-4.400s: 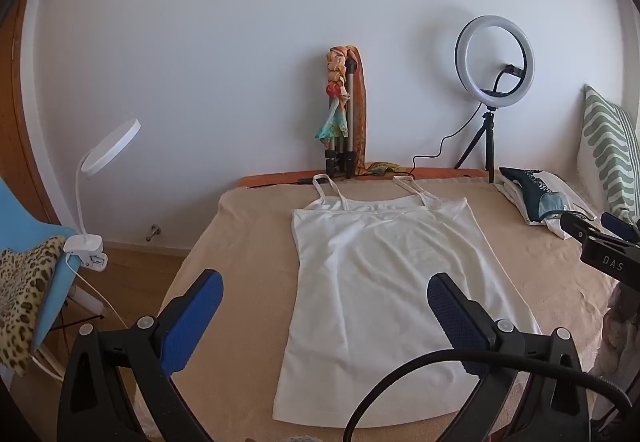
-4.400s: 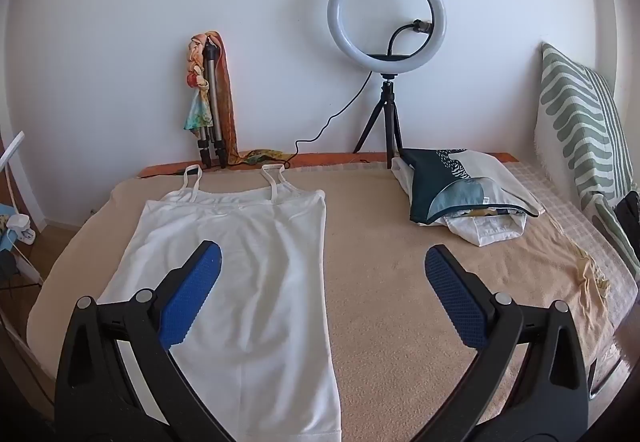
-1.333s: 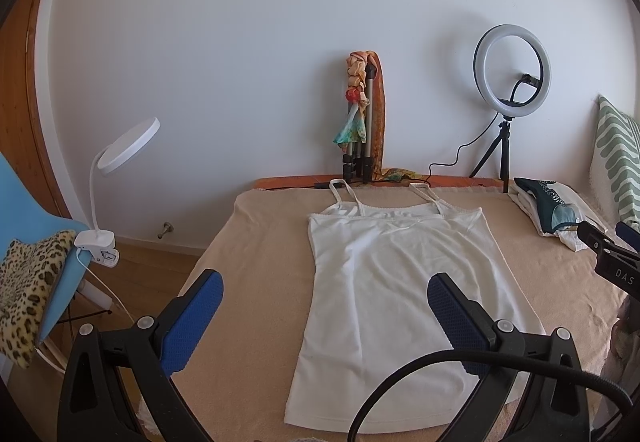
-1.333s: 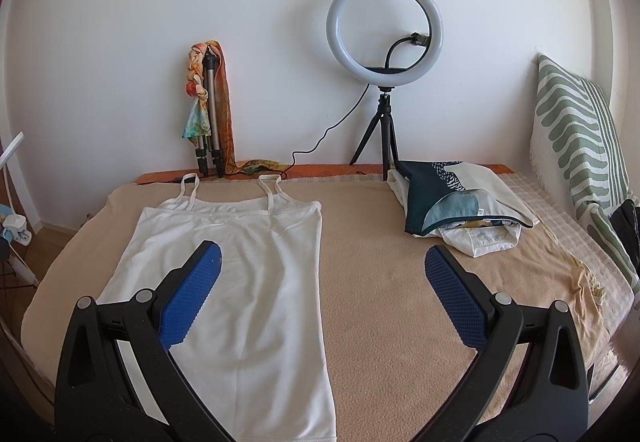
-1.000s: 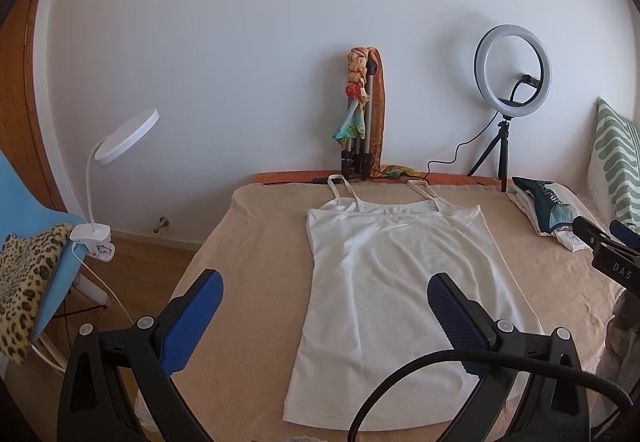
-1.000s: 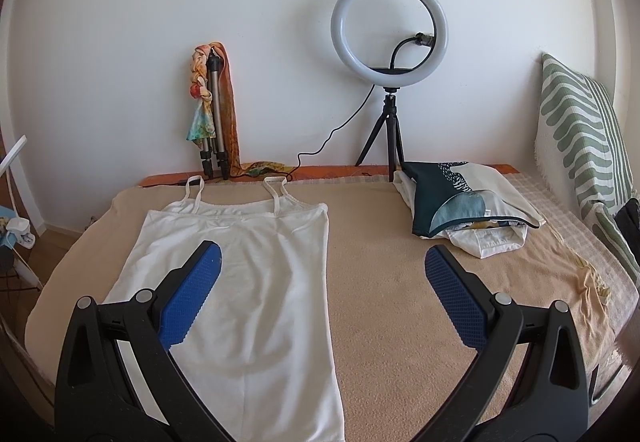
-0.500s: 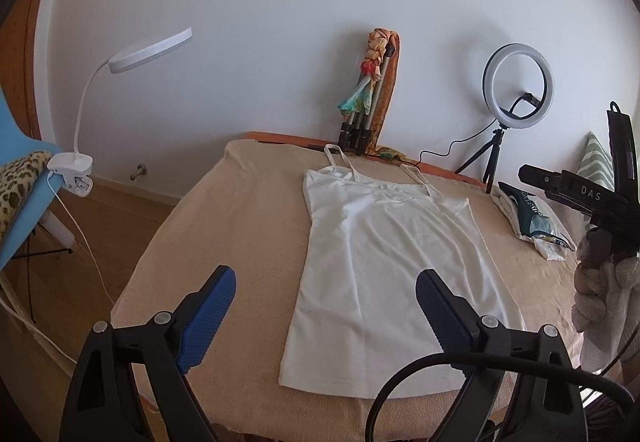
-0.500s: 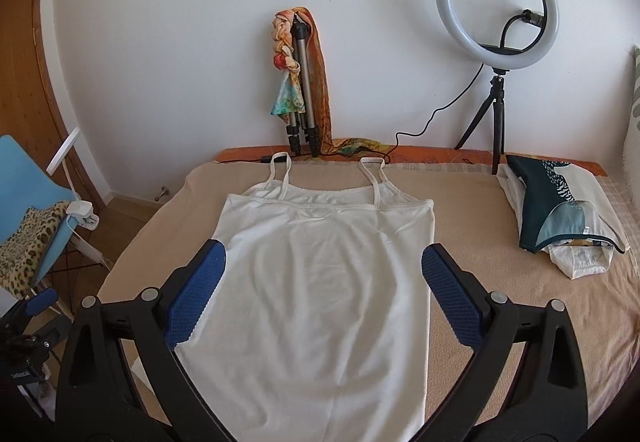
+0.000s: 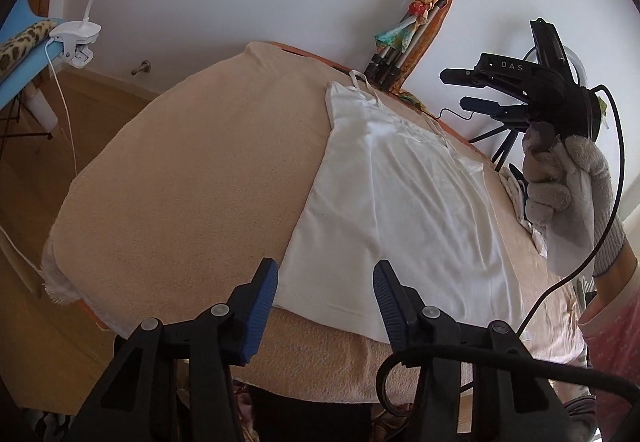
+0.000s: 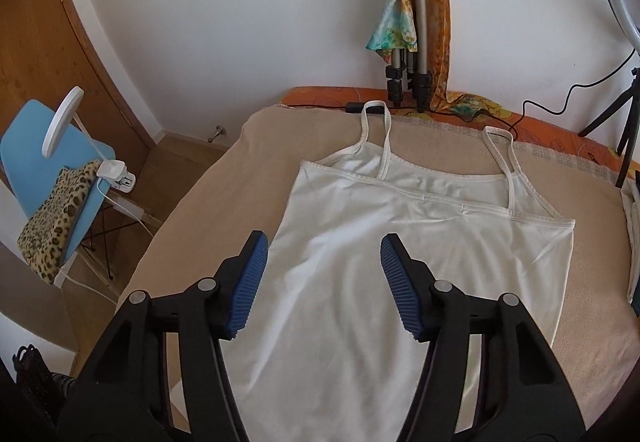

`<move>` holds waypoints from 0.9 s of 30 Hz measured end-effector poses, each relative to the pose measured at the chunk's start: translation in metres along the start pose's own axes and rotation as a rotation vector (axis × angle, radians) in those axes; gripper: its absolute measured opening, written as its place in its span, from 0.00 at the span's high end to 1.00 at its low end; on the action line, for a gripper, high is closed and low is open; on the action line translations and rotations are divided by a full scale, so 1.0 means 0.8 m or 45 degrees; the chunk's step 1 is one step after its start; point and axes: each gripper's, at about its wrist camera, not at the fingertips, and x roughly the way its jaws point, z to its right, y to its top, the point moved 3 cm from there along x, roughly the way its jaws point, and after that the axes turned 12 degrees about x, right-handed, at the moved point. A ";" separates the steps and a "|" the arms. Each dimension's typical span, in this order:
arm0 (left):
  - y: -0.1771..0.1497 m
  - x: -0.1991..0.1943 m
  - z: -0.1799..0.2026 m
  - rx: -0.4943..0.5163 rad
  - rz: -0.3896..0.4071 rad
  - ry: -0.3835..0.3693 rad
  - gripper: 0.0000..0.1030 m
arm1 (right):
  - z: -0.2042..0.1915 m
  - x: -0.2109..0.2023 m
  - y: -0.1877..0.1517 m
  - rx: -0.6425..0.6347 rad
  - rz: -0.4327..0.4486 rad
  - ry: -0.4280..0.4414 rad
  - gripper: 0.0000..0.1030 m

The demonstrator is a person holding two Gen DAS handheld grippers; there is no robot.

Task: Fold small clothes
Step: 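Grasp one side edge of the white tank top with both grippers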

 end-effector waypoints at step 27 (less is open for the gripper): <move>-0.011 0.061 -0.023 -0.138 -0.110 -0.130 0.86 | -0.079 0.269 0.047 -0.065 -0.388 -0.271 0.60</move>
